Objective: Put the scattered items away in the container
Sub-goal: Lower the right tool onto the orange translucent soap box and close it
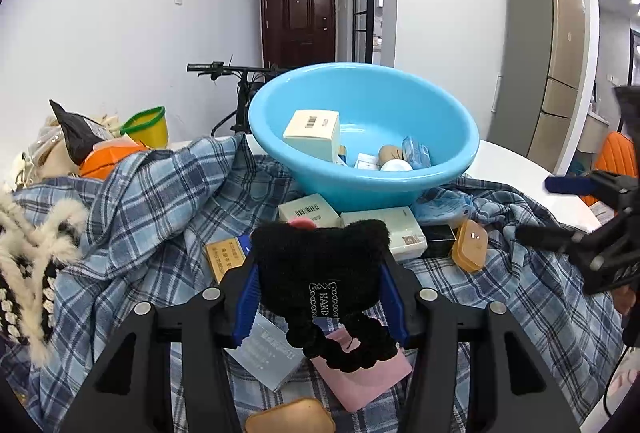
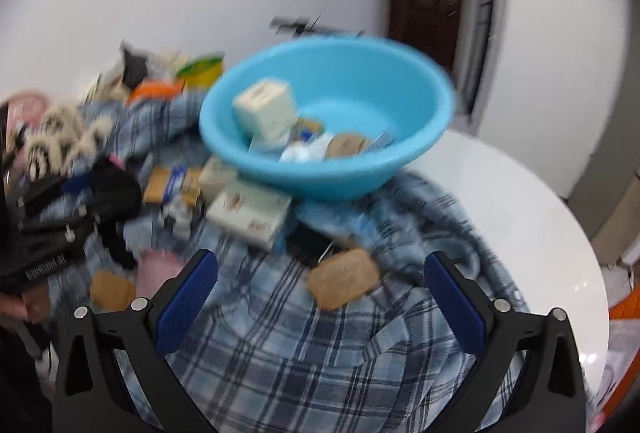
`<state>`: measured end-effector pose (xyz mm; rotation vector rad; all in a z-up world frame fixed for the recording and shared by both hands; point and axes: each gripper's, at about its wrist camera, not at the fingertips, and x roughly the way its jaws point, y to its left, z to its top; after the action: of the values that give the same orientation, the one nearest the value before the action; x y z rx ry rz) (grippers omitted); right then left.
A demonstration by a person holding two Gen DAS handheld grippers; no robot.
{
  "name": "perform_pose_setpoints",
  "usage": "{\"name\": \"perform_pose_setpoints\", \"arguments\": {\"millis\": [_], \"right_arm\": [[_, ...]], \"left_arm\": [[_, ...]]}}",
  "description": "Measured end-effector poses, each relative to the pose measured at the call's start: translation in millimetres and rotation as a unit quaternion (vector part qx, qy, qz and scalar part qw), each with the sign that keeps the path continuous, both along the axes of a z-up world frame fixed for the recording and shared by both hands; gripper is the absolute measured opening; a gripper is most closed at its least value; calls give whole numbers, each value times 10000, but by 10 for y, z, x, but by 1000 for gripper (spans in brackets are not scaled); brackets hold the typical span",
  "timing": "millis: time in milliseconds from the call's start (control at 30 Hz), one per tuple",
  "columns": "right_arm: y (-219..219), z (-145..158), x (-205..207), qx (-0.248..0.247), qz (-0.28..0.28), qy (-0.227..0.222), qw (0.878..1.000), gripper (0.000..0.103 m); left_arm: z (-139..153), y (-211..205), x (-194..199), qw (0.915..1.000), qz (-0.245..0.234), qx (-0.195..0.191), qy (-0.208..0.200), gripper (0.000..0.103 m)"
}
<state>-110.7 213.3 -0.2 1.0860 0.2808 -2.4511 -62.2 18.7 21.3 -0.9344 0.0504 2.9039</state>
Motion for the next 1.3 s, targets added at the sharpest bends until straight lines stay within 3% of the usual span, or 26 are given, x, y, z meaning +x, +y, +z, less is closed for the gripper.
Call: {"name": "perform_pose_setpoints", "arguments": {"millis": [100, 167, 300, 433, 667, 833, 933, 1300], "right_arm": [[-94, -265, -154, 456, 266, -666, 9964, 103], [-87, -395, -222, 639, 220, -808, 9944, 103], [-31, -426, -285, 226, 669, -699, 9951, 102], [31, -449, -360, 10, 794, -541, 9954, 94], [-10, -515, -397, 416, 995, -332, 9936, 91], [-114, -650, -373, 581, 1369, -616, 9870, 74], [-129, -722, -413, 814, 1258, -550, 9872, 74], [-66, -856, -680, 724, 1236, -901, 9856, 74]], "left_arm": [[-12, 37, -17, 10000, -56, 11, 6, 55], [-19, 42, -30, 9998, -118, 128, -48, 55], [-28, 26, -34, 9997, -122, 171, -81, 55], [-40, -42, -61, 9995, -73, 275, -157, 55], [-76, -69, -97, 9994, -14, 263, -216, 55], [-92, -5, -89, 9995, -119, 127, -246, 55], [-87, 10, -87, 9995, -173, 108, -245, 55], [-115, 27, -102, 9989, -239, 109, -391, 55]]}}
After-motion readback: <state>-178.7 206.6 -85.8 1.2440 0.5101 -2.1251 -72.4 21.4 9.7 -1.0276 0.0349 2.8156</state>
